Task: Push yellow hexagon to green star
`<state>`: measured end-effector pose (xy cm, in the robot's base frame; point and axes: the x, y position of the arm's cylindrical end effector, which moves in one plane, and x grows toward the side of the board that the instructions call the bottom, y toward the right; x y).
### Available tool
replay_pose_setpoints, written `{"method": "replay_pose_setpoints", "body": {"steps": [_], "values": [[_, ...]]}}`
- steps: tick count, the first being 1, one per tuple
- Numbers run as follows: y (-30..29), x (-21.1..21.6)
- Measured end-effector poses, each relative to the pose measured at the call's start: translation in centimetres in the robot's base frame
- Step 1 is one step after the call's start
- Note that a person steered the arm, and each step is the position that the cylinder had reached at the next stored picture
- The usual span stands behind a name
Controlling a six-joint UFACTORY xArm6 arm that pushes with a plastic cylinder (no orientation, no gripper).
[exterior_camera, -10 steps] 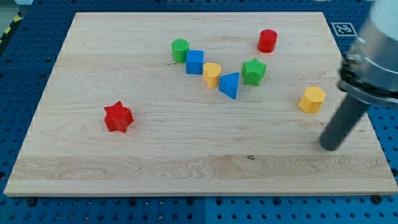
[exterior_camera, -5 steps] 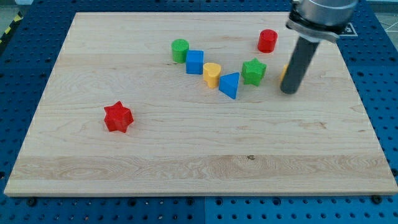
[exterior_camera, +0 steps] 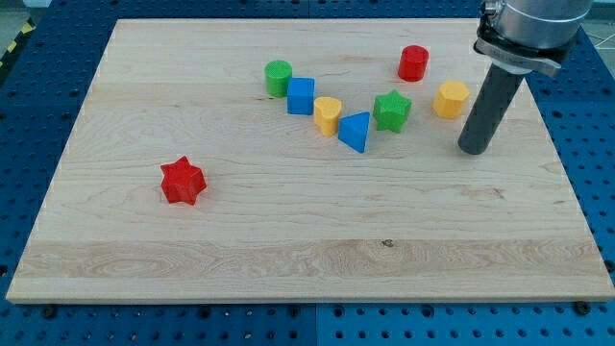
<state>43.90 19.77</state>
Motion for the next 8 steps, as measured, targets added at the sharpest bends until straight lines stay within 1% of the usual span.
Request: {"method": "replay_pose_setpoints", "body": {"steps": [2, 3, 4, 5, 6, 7, 8], "values": [[4.1, -2.5], [3.4, -5.9], [0.2, -9.3], [-3.9, -9.8], [-2.8, -9.8], [2.7, -8.7], [4.4, -6.4]]}}
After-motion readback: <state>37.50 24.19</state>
